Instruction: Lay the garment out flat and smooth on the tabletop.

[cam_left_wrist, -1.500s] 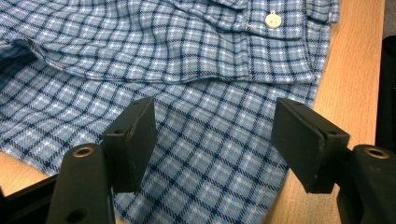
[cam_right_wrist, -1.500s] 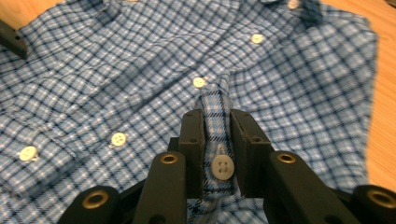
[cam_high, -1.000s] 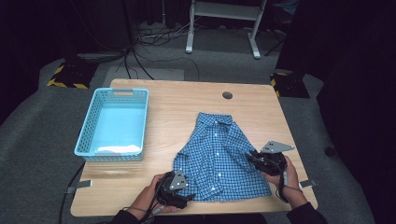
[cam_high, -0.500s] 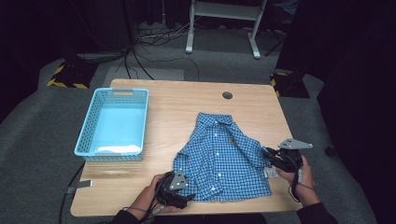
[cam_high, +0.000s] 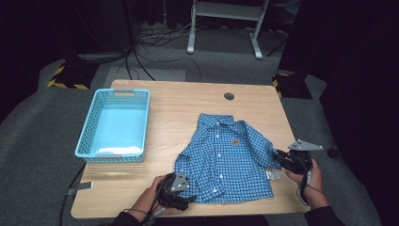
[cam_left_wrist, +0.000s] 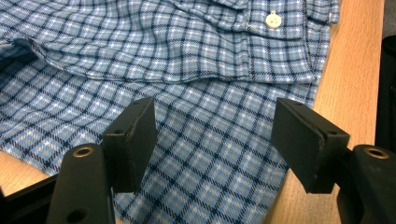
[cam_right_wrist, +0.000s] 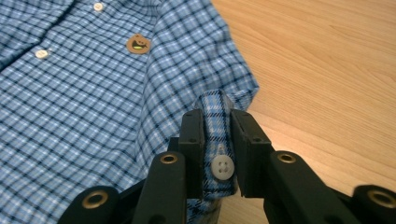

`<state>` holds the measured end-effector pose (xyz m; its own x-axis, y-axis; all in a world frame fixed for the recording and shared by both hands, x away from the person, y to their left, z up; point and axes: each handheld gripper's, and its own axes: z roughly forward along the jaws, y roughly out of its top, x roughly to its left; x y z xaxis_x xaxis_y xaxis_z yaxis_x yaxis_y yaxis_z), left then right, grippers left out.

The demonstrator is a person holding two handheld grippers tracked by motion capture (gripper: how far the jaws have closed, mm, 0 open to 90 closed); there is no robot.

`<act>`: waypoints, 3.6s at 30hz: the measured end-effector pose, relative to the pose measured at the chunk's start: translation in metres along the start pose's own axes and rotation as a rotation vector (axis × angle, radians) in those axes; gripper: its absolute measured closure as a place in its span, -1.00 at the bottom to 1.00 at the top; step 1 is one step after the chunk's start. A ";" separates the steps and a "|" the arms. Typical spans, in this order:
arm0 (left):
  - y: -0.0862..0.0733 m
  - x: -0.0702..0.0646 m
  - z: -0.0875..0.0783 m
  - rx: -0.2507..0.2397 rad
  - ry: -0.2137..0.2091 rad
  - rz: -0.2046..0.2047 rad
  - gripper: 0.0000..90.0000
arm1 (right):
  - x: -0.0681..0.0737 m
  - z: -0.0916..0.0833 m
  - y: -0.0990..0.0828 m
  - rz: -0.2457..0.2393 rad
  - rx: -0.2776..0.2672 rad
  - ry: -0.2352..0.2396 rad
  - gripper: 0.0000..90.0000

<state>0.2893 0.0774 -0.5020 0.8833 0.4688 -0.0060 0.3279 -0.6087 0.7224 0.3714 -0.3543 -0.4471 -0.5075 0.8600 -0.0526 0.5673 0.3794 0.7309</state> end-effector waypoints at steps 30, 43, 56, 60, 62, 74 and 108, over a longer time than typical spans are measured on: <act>0.000 0.000 -0.001 0.002 0.000 -0.001 -0.31 | -0.031 -0.003 -0.015 0.078 0.031 -0.105 0.66; -0.002 0.003 -0.003 0.004 -0.003 0.000 -0.31 | -0.042 -0.001 -0.021 0.117 0.050 -0.164 0.59; -0.002 0.002 -0.003 0.005 -0.003 -0.001 -0.31 | -0.051 -0.006 -0.027 0.144 0.066 -0.206 0.45; -0.003 0.003 -0.004 0.007 -0.002 -0.001 -0.31 | -0.052 -0.006 -0.029 0.152 0.079 -0.219 0.35; -0.002 0.003 -0.004 0.008 0.000 -0.002 -0.31 | -0.053 -0.007 -0.029 0.158 0.073 -0.217 0.30; 0.002 0.000 -0.005 0.049 0.030 -0.030 -0.35 | -0.049 -0.019 -0.020 0.135 0.053 -0.268 -0.13; 0.079 -0.035 0.048 0.123 -0.075 0.160 -0.11 | 0.015 0.014 -0.009 -0.109 0.078 -0.044 -0.32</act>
<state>0.3005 -0.0181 -0.4778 0.9482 0.3142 0.0474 0.2161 -0.7471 0.6286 0.3679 -0.3403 -0.4636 -0.5410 0.8257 -0.1599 0.5596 0.4954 0.6644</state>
